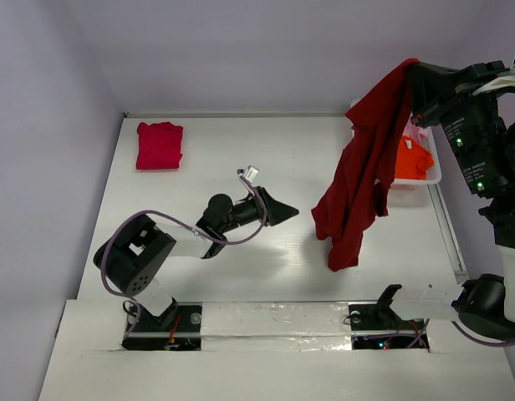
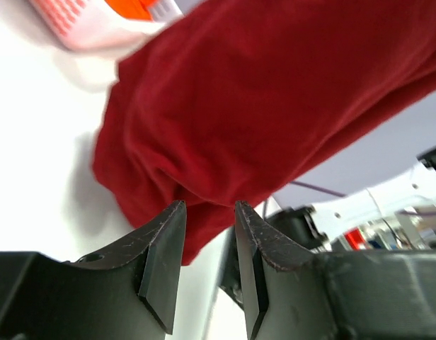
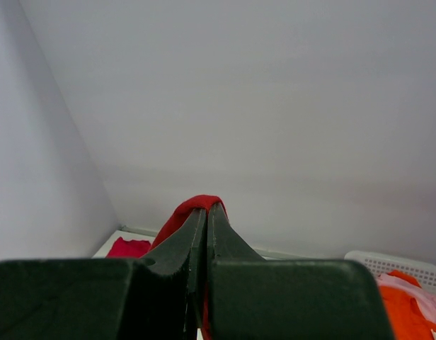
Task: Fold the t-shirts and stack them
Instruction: Flatten the tshirt out
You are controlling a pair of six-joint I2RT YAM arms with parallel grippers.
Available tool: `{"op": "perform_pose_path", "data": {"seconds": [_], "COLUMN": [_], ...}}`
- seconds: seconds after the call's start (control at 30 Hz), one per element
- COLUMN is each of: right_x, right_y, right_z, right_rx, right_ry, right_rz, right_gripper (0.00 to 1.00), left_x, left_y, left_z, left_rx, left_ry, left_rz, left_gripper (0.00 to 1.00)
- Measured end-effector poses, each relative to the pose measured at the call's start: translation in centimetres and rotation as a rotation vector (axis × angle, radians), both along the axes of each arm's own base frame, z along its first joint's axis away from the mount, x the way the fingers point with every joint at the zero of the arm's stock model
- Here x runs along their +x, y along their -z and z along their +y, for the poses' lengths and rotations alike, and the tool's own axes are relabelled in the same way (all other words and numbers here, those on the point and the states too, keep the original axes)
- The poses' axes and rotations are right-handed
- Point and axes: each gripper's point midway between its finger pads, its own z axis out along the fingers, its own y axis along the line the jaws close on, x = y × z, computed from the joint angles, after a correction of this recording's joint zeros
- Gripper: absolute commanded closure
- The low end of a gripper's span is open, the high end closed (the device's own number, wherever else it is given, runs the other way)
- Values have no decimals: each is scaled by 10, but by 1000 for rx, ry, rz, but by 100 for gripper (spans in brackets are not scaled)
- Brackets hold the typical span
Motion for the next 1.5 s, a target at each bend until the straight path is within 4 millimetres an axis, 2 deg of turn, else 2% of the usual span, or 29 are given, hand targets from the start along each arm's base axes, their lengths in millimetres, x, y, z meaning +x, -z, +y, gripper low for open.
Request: {"op": "perform_pose_path", "data": {"seconds": [0.17, 0.33, 0.63, 0.73, 0.77, 0.83, 1.2, 1.3, 1.43, 1.47, 1.5], "right_x": [4, 8, 5, 5, 5, 5, 2, 0, -4, -5, -5], "right_y": [-3, 0, -6, -6, -6, -6, -4, 2, 8, 8, 7], "right_z": [6, 11, 9, 9, 9, 9, 4, 0, -6, -7, -8], "right_rx": [1, -11, 1, 1, -1, -1, 1, -4, -5, -1, 1], "right_ry": [-6, -9, -11, -12, -12, -12, -9, -2, 5, 4, 5], "right_rz": [-2, 6, -6, -5, -4, -3, -4, 6, 15, 14, 13], "right_gripper": [100, 100, 100, 100, 100, 100, 100, 100, 100, 100, 100], "left_x": [-21, -35, -36, -31, -29, -26, -19, -17, -18, -19, -20], "left_y": [0, 1, 4, 7, 8, 9, 6, -11, -67, -82, -94], "left_z": [-17, -25, -34, -39, -41, -45, -49, -43, -29, -25, -21], "left_rx": [-4, -4, 0, 4, 6, 6, 8, 3, -62, -87, -106], "left_ry": [75, 120, 135, 136, 136, 137, 131, 106, 42, 25, 11], "left_rz": [17, 27, 34, 40, 41, 40, 5, -80, -282, -333, -379], "left_gripper": [66, 67, 67, 80, 89, 99, 100, 100, 99, 70, 61]}}
